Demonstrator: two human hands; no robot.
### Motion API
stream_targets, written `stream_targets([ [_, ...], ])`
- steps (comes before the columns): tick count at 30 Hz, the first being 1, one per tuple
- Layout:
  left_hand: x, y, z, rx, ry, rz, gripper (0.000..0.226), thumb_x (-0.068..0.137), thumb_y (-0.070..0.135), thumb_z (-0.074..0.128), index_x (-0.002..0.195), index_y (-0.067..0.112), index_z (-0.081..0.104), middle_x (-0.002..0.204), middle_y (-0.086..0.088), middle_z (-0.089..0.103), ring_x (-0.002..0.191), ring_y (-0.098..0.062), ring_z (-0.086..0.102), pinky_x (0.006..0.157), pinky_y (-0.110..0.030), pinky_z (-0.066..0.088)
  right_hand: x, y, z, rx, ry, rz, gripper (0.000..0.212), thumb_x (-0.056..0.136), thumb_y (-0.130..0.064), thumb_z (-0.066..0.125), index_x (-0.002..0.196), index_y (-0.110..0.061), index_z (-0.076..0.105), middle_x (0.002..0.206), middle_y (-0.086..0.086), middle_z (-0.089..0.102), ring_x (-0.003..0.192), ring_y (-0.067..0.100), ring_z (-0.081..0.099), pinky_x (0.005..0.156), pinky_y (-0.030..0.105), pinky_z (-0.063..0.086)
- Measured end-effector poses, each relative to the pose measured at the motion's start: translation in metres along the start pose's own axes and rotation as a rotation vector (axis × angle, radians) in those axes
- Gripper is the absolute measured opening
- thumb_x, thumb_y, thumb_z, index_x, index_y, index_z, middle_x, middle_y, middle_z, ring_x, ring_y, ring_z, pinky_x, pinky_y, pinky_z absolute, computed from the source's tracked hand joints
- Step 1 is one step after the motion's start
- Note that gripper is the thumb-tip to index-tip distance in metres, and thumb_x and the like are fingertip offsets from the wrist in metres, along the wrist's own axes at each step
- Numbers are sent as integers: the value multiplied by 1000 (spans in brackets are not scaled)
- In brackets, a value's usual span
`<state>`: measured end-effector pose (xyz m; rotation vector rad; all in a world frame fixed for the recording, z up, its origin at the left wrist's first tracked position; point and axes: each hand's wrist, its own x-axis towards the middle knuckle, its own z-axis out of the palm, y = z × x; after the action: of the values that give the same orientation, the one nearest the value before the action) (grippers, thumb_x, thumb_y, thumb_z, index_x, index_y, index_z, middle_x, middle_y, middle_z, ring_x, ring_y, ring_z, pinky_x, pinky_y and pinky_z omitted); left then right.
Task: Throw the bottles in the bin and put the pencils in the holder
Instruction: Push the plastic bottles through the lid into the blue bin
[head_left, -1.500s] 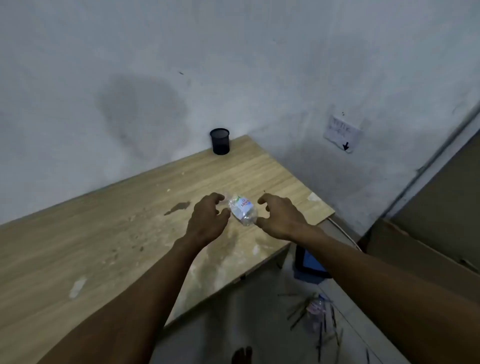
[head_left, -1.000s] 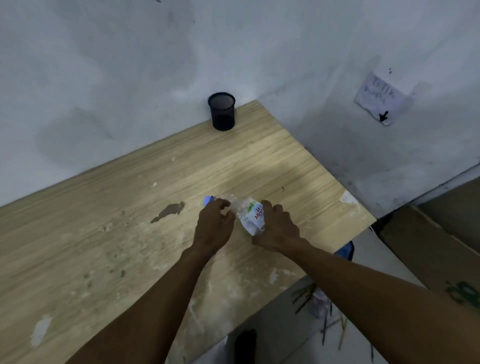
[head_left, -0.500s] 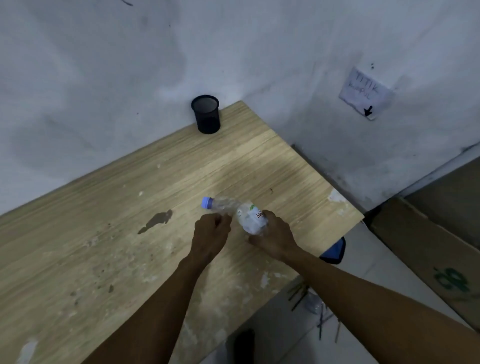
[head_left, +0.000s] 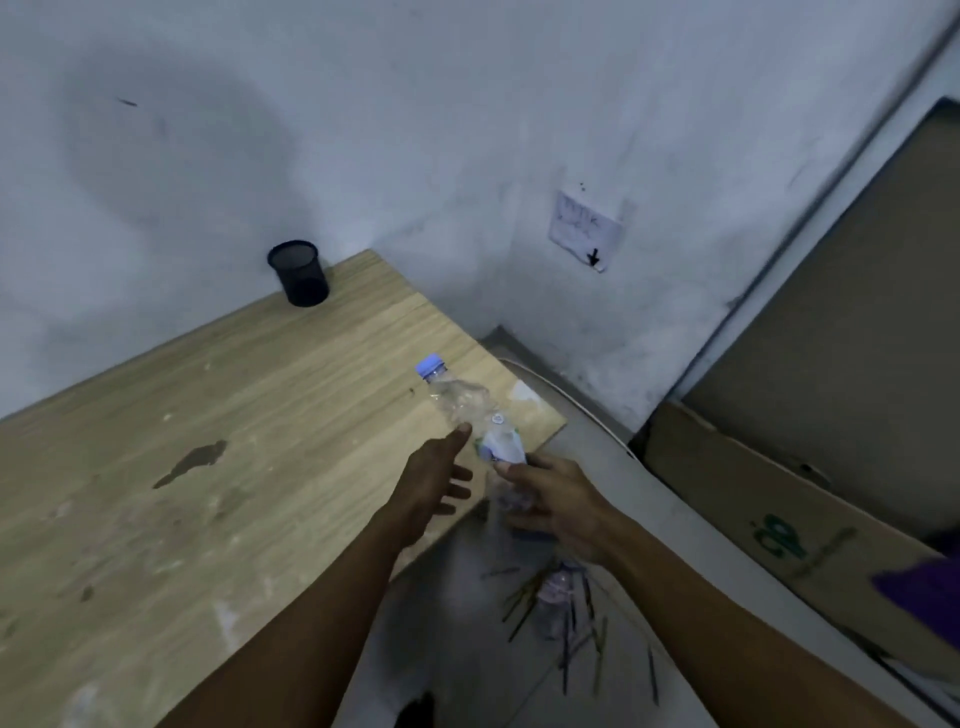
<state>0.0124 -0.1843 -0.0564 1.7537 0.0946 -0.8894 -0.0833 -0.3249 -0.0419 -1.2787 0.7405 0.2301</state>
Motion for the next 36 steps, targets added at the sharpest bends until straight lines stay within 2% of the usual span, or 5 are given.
stream_targets([
  [9, -46, -4, 153, -364, 106, -17, 26, 85, 36, 68, 82, 10, 70, 75, -13, 66, 60, -26, 56, 54, -28, 40, -76, 35, -135, -73, -151, 40, 32, 81, -27, 69, 110, -12, 67, 93, 13, 72, 77, 24, 67, 67, 30, 53],
  [16, -38, -16, 195, -396, 178, 14, 31, 78, 28, 75, 100, 8, 72, 93, -16, 71, 83, -32, 64, 77, -45, 50, -89, 51, -206, -144, -153, 116, 55, 77, -58, 67, 121, -25, 64, 120, 8, 68, 106, 29, 68, 83, 37, 57],
  [21, -18, -21, 200, -374, 172, 33, 29, 79, 18, 75, 103, 4, 72, 97, -19, 72, 84, -32, 67, 80, -50, 56, -76, 65, -245, -308, 109, 194, 31, 89, -37, 65, 111, -15, 63, 104, 8, 64, 90, 24, 63, 74, 33, 51],
  [27, 6, -34, 208, -362, 270, 25, 8, 81, 6, 72, 85, 0, 69, 80, -13, 67, 69, -22, 63, 57, -27, 55, -56, 74, -279, -428, 149, 245, 23, 88, -25, 67, 105, -11, 63, 90, 7, 62, 76, 20, 57, 61, 26, 44],
  [36, 18, -54, 235, -420, 499, -4, 8, 82, 21, 72, 86, 15, 71, 94, -13, 72, 84, -27, 66, 85, -48, 56, -21, 75, -307, -636, 55, 206, 29, 87, -26, 68, 112, -12, 62, 100, 5, 59, 82, 17, 58, 56, 20, 42],
])
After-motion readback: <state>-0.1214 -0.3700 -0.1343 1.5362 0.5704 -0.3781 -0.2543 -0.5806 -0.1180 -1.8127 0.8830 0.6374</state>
